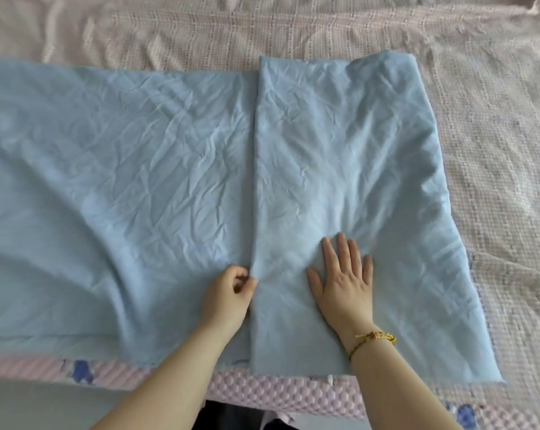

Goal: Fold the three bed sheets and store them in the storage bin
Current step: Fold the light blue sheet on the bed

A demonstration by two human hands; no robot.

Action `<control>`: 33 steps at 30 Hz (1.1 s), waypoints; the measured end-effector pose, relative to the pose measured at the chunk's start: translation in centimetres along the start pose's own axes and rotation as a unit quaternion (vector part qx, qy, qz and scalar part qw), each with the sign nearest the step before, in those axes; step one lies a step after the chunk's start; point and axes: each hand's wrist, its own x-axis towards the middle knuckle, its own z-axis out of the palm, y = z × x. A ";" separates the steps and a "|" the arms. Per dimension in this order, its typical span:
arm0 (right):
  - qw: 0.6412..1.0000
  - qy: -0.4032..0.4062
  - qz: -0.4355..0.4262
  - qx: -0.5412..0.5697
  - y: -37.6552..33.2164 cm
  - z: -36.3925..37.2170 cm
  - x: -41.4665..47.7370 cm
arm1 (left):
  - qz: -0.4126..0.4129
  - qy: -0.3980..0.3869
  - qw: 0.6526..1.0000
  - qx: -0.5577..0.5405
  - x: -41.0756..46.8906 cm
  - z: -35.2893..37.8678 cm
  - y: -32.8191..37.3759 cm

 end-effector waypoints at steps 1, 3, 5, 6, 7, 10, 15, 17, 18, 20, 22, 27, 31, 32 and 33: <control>1.000 -0.024 -0.003 0.002 0.2 -0.5 -0.1 | 0.003 0.005 1.000 -0.002 -0.7 -0.2 0.0; 0.999 -0.037 -0.009 0.000 0.2 -1.9 -1.1 | 0.005 0.021 1.000 -0.012 -2.4 -1.3 -0.3; 1.000 -0.005 -0.015 0.025 -0.5 -2.6 -2.6 | 0.006 0.058 0.998 -0.029 -4.2 -3.4 -1.3; 0.999 0.029 -0.018 0.042 -1.1 -2.4 -3.4 | -0.007 0.080 0.996 -0.033 -5.0 -4.6 -1.9; 0.994 0.059 -0.036 0.079 -2.2 -1.9 -4.3 | -0.026 0.111 0.993 -0.045 -5.7 -6.1 -2.7; 0.965 0.119 -0.159 0.172 -7.0 -0.2 -7.0 | -0.080 0.232 0.964 -0.104 -6.7 -10.8 -4.8; 0.913 0.095 -0.339 0.208 -19.0 3.4 -10.2 | -0.195 0.310 0.905 -0.217 -2.9 -19.2 -10.6; 0.904 0.080 -0.374 0.191 -23.3 5.3 -10.3 | -0.224 0.332 0.878 -0.262 -0.7 -22.0 -12.8; 0.904 0.080 -0.380 0.180 -25.2 6.4 -10.0 | -0.240 0.355 0.861 -0.274 0.4 -23.4 -13.8; 0.922 0.087 -0.351 0.139 -29.2 8.6 -9.4 | -0.249 0.391 0.831 -0.308 2.3 -26.6 -15.5; 0.941 0.108 -0.309 0.081 -32.3 10.6 -8.5 | -0.256 0.406 0.805 -0.350 3.7 -29.6 -16.9; 0.961 0.133 -0.239 0.040 -36.5 11.4 -6.2 | -0.122 0.428 0.862 -0.244 5.7 -37.7 -18.6; 0.930 0.186 -0.302 0.093 -38.0 11.4 -6.9 | -0.021 0.409 0.905 -0.119 6.3 -42.6 -20.2; 0.932 0.182 -0.306 0.077 -38.0 11.8 -7.2 | -0.035 0.392 0.913 -0.106 6.3 -43.0 -21.2; 0.937 0.170 -0.302 0.049 -38.0 12.4 -7.3 | -0.056 0.377 0.919 -0.099 6.2 -43.1 -22.4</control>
